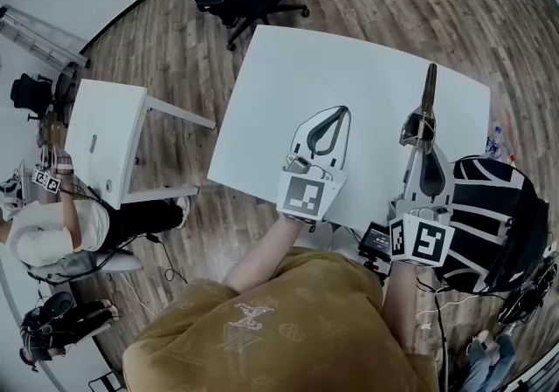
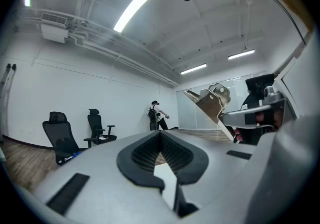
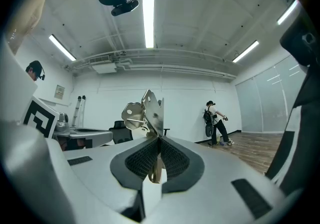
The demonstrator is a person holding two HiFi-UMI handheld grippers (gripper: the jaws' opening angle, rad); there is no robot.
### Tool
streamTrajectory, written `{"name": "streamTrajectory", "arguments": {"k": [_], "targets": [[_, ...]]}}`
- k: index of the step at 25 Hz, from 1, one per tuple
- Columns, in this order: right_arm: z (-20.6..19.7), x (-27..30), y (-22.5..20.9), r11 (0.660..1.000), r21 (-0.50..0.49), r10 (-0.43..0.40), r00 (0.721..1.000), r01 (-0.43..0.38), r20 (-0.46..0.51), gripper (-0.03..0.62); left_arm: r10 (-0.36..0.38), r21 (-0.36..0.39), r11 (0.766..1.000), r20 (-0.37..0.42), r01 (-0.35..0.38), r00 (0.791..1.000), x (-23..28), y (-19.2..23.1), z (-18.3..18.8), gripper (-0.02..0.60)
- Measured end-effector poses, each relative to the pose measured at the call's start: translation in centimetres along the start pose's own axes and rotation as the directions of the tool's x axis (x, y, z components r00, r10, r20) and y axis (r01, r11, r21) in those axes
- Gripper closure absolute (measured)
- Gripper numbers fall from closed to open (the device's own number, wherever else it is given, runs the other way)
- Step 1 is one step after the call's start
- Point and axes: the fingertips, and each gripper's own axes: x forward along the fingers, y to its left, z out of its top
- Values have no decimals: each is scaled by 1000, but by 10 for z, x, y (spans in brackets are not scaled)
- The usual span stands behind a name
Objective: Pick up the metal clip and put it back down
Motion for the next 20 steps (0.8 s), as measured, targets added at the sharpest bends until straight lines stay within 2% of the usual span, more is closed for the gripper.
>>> {"name": "streamTrajectory", "arguments": {"k": [6, 11, 20], "targets": [[1, 0, -1, 1000, 5, -5, 1000, 5, -2, 568, -6, -13, 1000, 0, 6, 1000, 0, -1, 3, 575], [0, 1, -2, 1000, 6, -8, 1000, 8, -1, 568, -10, 28, 1000, 5, 10, 1000, 1, -2, 5, 577], [3, 0, -2, 1000, 14, -11, 1000, 11, -1, 568, -15, -2, 1000, 9, 15, 1000, 1, -1, 6, 575]]}}
